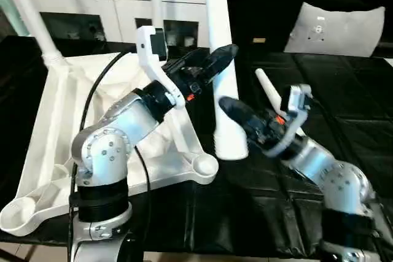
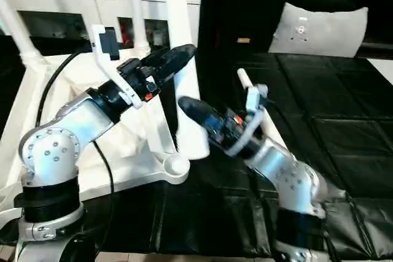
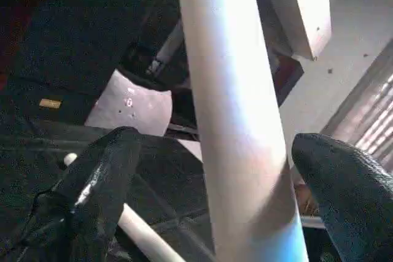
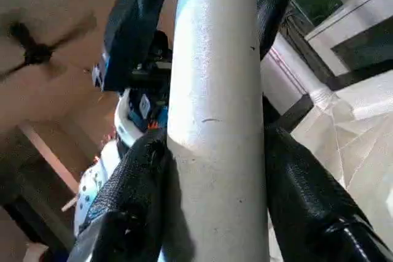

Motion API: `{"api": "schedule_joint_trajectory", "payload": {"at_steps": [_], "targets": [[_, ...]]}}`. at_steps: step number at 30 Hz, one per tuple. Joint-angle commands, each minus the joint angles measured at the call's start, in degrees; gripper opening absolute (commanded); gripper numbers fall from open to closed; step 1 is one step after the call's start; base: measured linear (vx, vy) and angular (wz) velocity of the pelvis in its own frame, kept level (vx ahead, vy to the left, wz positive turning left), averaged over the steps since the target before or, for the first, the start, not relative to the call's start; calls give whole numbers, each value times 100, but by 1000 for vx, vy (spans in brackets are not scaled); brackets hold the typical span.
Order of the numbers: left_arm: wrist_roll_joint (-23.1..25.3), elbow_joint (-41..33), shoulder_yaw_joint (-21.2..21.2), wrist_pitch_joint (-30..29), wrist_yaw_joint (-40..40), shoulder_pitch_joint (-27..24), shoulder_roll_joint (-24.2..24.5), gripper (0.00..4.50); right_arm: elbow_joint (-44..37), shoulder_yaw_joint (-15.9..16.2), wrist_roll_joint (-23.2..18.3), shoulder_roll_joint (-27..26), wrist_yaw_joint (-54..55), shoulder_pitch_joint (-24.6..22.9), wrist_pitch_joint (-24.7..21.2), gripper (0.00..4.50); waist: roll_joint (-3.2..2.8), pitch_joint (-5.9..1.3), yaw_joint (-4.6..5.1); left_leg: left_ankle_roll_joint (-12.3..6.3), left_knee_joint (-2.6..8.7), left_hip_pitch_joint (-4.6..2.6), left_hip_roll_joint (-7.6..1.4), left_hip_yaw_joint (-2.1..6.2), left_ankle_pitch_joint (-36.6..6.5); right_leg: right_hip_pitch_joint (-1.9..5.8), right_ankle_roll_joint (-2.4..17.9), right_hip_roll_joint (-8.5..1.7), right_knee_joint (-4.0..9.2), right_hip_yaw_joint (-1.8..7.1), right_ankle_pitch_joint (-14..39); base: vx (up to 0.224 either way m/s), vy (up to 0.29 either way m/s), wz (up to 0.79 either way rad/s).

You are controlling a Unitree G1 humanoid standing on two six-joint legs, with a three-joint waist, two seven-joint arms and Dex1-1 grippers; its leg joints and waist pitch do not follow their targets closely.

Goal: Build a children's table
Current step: Pick table leg

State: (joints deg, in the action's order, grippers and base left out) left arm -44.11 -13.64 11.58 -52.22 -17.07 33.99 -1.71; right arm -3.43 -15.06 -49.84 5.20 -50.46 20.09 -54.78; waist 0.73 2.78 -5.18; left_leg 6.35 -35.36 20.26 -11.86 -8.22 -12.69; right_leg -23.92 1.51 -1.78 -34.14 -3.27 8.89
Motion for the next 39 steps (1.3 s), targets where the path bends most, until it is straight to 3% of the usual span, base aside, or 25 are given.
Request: {"api": "schedule_joint_trajectory", "payload": {"at_steps": [1, 7, 8, 12, 13, 16, 20, 24, 25, 30, 35, 36, 39], "targets": [[-206, -105, -41, -143, 78, 91, -24, 450, -184, 104, -96, 56, -75, -3, 82, 189, -3, -362, -32, -186, 421, 38, -26, -48, -401, 331, 287, -442, 525, 181, 2449, 0, 0, 0], [62, -169, -277, -59, 78, 16, 122, 450, -289, 443, 362, 170, -44, -57, 474, 189, -3, -375, -39, -225, 436, 51, -54, -56, -181, 352, 417, -467, 474, 153, 1990, 0, 0, 0], [273, -174, -399, 49, 63, -45, 195, 450, -284, 733, 969, 195, 112, -81, 1052, 189, 0, -383, -41, -207, 429, 60, -58, -56, -121, 363, 424, -477, 454, 159, 1865, 0, 0, 0], [737, -137, -674, 329, 326, -128, 298, 411, -209, 992, 1460, 109, 481, -41, 1608, 189, -14, -367, -8, -147, 440, 71, -55, -61, -151, 367, 461, -484, 439, 169, 1758, 0, 0, 0], [837, -130, -743, 393, 379, -132, 306, 402, -191, 1049, 1574, 93, 552, -39, 1748, 189, -45, -367, -11, -143, 444, 67, -59, -51, -180, 370, 463, -488, 436, 166, 1775, 0, 0, 0], [925, -101, -762, 463, 602, -121, 171, 380, -111, 1192, 1827, 55, 646, -50, 2069, 189, -32, -371, 2, -108, 442, 65, -63, -60, -289, 375, 494, -497, 435, 172, 1788, 0, 0, 0], [1212, 101, -555, 806, 1458, -103, -423, 356, 241, 1628, 2611, -23, 750, -136, 3178, 189, -10, -353, 16, -126, 441, 84, -56, -70, -512, 384, 504, -504, 478, 164, 1960, 0, 0, 0], [1299, 126, -585, 979, 1476, -122, -458, 346, 327, 1715, 2733, -79, 821, -183, 3390, 189, -2, -360, 12, -219, 447, 84, -54, -53, -471, 384, 418, -496, 474, 162, 1969, 0, 0, 0], [1403, 132, -670, 1033, 1454, -123, -393, 346, 393, 1746, 2798, -100, 794, -200, 3616, 189, 9, -360, 8, -234, 450, 91, -59, -52, -459, 381, 411, -499, 475, 161, 1946, 0, 0, 0], [1902, 113, -1178, 1204, 1254, -174, -27, 338, 578, 1742, 2798, -166, 765, -212, 3896, 189, -53, -355, 25, -252, 456, 69, -72, -43, -502, 363, 480, -490, 444, 165, 1799, 0, 0, 0], [2002, 94, -1327, 1270, 1200, -245, 25, 295, 687, 1729, 2795, -180, 782, -186, 4086, 189, -51, -354, 23, -223, 462, 70, -80, -50, -536, 374, 631, -495, 428, 172, 1587, 0, 0, 0], [2043, 100, -1379, 1294, 1173, -254, 54, 286, 698, 1726, 2791, -183, 773, -183, 4108, 189, -86, -360, 19, -215, 463, 68, -81, -41, -540, 377, 650, -499, 419, 172, 1558, 0, 0, 0], [2106, 111, -1450, 1361, 1154, -267, 78, 254, 698, 1726, 2759, -176, 744, -190, 4155, 189, -64, -355, 33, -218, 462, 69, -76, -47, -602, 384, 651, -498, 431, 174, 1612, 0, 0, 0]]}}
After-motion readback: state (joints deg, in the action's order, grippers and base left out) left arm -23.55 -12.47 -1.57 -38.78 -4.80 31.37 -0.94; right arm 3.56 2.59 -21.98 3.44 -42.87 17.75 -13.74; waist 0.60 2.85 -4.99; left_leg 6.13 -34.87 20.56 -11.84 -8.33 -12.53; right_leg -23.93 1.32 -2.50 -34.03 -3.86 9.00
